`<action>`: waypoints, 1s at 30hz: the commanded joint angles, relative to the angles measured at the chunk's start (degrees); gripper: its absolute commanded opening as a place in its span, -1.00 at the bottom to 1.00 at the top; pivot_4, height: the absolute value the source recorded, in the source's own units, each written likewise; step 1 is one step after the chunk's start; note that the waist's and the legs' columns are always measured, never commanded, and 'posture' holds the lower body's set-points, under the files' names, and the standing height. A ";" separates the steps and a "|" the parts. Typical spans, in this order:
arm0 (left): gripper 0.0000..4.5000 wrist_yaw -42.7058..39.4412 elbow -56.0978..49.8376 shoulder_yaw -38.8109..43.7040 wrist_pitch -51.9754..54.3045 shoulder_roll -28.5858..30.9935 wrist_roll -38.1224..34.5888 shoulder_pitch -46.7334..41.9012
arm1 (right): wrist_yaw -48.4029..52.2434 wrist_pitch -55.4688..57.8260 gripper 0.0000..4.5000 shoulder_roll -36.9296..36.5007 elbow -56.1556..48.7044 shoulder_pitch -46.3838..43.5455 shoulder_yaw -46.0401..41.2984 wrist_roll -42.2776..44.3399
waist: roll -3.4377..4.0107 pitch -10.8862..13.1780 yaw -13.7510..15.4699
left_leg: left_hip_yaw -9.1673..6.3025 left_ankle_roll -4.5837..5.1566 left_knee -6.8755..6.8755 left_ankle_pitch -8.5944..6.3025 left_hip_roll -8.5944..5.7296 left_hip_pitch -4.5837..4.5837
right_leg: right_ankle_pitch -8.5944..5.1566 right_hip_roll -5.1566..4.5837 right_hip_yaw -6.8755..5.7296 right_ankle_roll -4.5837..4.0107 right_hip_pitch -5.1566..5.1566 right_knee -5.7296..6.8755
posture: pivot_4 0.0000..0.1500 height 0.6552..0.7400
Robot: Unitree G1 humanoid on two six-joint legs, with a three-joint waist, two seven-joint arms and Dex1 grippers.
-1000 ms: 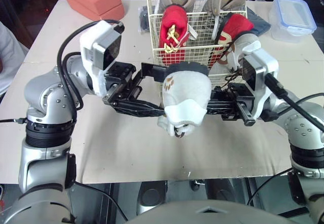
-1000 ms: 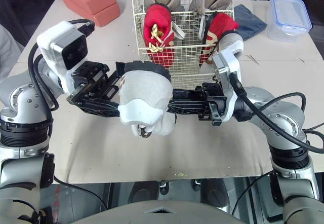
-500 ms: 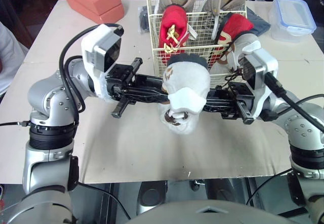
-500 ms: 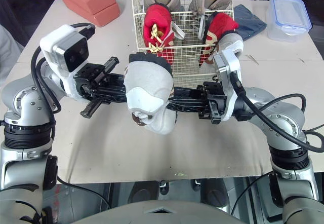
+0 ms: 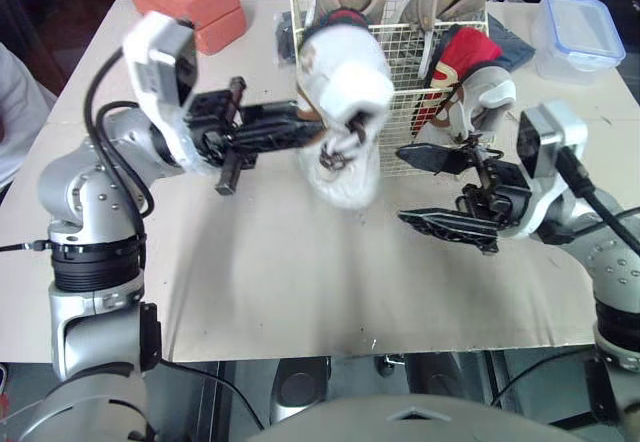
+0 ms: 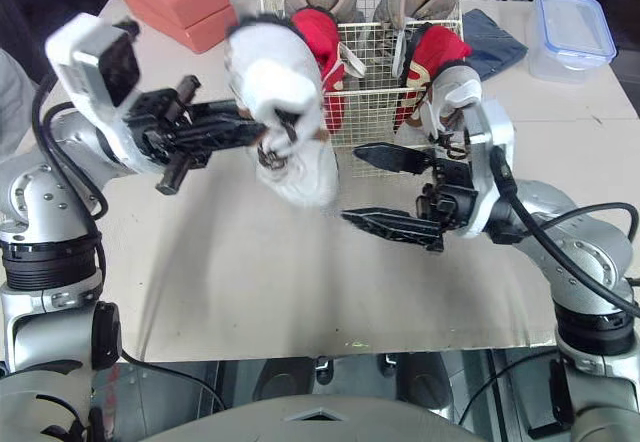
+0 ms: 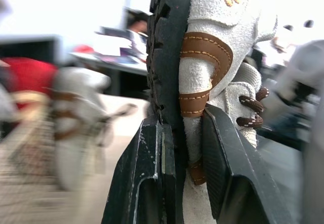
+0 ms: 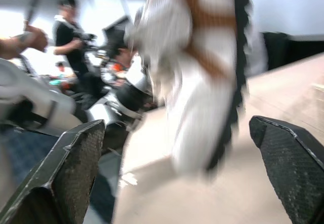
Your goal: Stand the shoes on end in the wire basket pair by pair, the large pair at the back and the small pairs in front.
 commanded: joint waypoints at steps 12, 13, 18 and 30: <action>-0.80 3.00 8.46 0.35 -19.18 -7.79 12.35 -5.05 | 2.00 -29.26 0.91 7.94 -0.58 11.44 -1.14 -21.08 | -0.01 0.00 -0.03 | 0.05 -0.02 0.01 0.01 -0.02 0.02 | -0.04 0.02 0.02 0.08 0.00 0.03 | 1.00 -0.27; -0.80 2.55 9.37 0.05 -20.32 -7.91 13.25 -5.43 | 1.85 -30.37 0.91 8.30 -0.31 11.50 -1.02 -21.79 | -0.01 0.00 -0.07 | 0.05 -0.02 0.01 0.01 -0.02 0.02 | -0.04 0.02 0.03 0.08 -0.01 0.03 | 1.00 -0.27; -0.80 0.79 14.72 -0.66 -27.06 -9.24 17.68 -7.01 | 2.47 -34.08 0.91 9.62 1.48 11.30 0.26 -23.57 | -0.01 0.00 -0.03 | 0.07 -0.02 0.02 0.01 -0.03 0.03 | -0.03 0.03 0.02 0.07 0.00 0.03 | 1.00 -0.27; -0.80 -5.52 17.17 -5.45 -31.16 -10.52 22.03 1.31 | 1.20 -34.19 0.91 10.31 2.39 9.01 0.93 -22.29 | 0.00 -0.01 -0.07 | 0.09 -0.03 0.03 0.02 -0.01 0.05 | 0.04 0.04 0.04 -0.06 0.00 0.05 | 1.00 -0.27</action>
